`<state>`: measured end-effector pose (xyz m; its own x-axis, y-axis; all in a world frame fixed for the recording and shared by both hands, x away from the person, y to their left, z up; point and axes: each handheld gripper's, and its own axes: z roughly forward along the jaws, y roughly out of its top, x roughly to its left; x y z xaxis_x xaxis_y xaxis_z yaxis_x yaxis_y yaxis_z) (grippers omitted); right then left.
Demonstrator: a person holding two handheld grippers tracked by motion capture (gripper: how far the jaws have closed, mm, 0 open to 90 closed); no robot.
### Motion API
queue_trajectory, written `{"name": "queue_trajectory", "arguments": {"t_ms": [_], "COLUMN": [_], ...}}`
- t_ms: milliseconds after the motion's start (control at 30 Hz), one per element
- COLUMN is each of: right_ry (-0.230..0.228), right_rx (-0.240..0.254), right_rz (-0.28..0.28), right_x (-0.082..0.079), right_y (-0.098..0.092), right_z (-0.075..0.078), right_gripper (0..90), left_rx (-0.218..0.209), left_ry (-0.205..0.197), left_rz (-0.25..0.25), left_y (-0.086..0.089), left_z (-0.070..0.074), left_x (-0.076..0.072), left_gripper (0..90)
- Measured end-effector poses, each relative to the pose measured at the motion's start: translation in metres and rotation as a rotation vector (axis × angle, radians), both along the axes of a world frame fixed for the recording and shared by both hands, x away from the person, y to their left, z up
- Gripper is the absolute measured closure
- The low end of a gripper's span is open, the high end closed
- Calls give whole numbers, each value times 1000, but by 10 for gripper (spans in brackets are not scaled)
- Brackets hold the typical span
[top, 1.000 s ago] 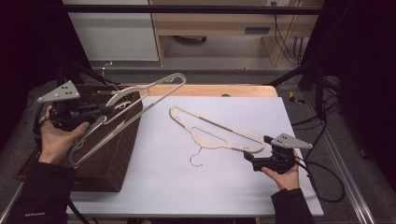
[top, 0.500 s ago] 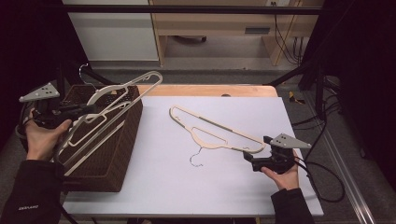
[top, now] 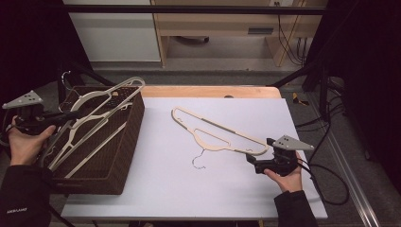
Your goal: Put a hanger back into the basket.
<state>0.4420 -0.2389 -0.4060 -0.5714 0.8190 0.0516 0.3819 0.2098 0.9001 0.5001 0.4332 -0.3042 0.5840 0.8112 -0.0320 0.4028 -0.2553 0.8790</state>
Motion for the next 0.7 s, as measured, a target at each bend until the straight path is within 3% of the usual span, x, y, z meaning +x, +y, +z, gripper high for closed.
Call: {"name": "queue_trajectory", "arguments": {"t_ms": [367,533,700], "right_ry": [-1,3,1], "right_rx": [-3,-6,0], "right_rz": [-6,-6,-4], "right_x": [0,0,-1], "right_y": [-1,0,-1], "right_z": [0,0,0], "right_gripper": [23,23,23], "left_rx": [23,34,31], "left_ry": [52,85,135], "left_rz": [46,33,48], "left_y": [24,17,9], "left_z": [-16,-24,-46], "left_x": [-3,0,3], "left_gripper": [862,862,860]}}
